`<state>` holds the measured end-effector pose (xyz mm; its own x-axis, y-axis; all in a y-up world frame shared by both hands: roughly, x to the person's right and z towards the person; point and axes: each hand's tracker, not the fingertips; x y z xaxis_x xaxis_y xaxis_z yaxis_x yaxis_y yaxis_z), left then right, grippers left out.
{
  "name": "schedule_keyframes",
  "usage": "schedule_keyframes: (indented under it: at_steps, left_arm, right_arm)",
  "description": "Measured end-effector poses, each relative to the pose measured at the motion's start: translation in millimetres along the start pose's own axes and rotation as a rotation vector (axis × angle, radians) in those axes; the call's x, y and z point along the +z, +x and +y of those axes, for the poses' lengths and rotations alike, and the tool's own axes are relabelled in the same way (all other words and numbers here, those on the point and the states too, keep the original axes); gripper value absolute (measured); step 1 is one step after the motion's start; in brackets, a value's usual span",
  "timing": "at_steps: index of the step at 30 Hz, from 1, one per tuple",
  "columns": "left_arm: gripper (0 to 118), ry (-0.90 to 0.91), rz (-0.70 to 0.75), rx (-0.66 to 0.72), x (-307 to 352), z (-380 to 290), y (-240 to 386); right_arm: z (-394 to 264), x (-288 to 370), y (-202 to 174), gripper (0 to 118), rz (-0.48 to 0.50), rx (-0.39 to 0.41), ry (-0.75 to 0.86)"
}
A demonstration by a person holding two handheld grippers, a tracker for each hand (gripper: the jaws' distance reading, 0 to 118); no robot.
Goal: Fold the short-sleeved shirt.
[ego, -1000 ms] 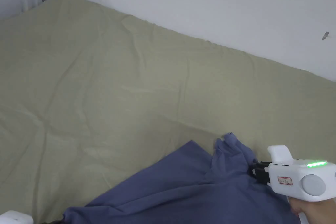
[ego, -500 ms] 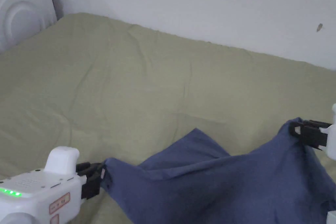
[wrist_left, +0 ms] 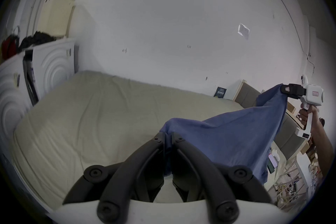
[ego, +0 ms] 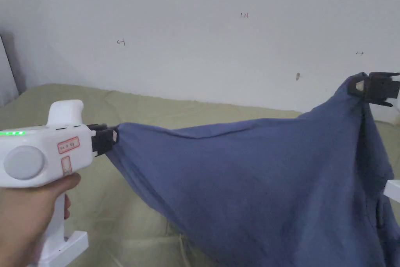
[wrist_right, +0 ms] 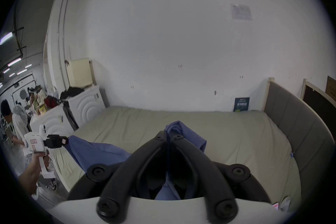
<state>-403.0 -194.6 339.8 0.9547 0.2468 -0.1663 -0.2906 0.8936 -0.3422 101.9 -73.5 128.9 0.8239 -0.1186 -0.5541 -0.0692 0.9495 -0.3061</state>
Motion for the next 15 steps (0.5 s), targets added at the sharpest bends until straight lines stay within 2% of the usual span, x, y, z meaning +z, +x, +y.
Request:
schedule_keyframes:
  at_steps: [10, 15]
  left_arm:
    - [3, 0.194, 0.021, -0.013, -17.2, 134.3, 24.4]
    - [3, 0.275, 0.065, -0.054, -26.9, 200.5, 34.6]
  right_arm:
    - [105.3, -3.2, 24.0, 3, -0.038, -0.046, 0.192]
    - [151.1, -16.6, 33.9, 3, -0.014, -0.092, 0.291]
